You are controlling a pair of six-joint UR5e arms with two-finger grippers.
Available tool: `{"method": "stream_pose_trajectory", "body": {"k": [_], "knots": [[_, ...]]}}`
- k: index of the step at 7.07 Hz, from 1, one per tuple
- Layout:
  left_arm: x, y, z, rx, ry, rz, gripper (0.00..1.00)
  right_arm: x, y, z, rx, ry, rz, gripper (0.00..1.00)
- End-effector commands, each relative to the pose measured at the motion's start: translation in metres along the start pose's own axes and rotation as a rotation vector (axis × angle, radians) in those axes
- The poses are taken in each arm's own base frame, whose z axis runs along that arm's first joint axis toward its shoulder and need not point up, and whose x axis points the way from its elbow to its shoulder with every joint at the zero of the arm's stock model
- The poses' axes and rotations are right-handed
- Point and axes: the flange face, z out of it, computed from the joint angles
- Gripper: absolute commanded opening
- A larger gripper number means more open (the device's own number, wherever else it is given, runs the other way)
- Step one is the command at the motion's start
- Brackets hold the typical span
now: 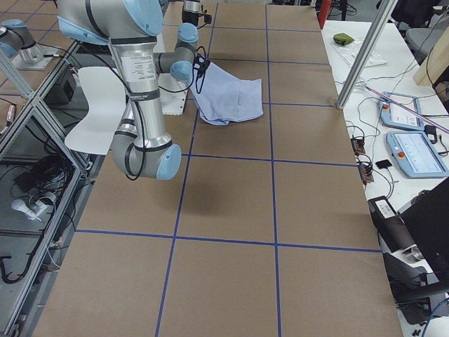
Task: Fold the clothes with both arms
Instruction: 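Lift the near half with both grippers and fold it away from the robot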
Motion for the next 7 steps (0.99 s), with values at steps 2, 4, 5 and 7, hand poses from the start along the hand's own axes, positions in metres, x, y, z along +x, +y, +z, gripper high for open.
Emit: {"method": "stream_pose_trajectory", "body": {"k": [2, 4, 5, 7], "knots": [[-0.006, 0.010, -0.009, -0.011, -0.033, -0.036, 0.00, -0.002, -0.002, -0.019, -0.027, -0.016, 0.008, 0.00], [-0.002, -0.005, -0.017, 0.025, -0.019, -0.044, 0.00, -0.008, -0.044, -0.029, 0.007, -0.006, 0.063, 0.00], [0.002, -0.018, -0.021, 0.052, -0.007, -0.048, 0.00, -0.012, -0.059, -0.029, 0.018, -0.002, 0.084, 0.00], [0.010, -0.065, -0.047, 0.164, 0.031, -0.027, 0.00, -0.039, -0.094, -0.025, 0.072, -0.016, 0.083, 0.00]]}}
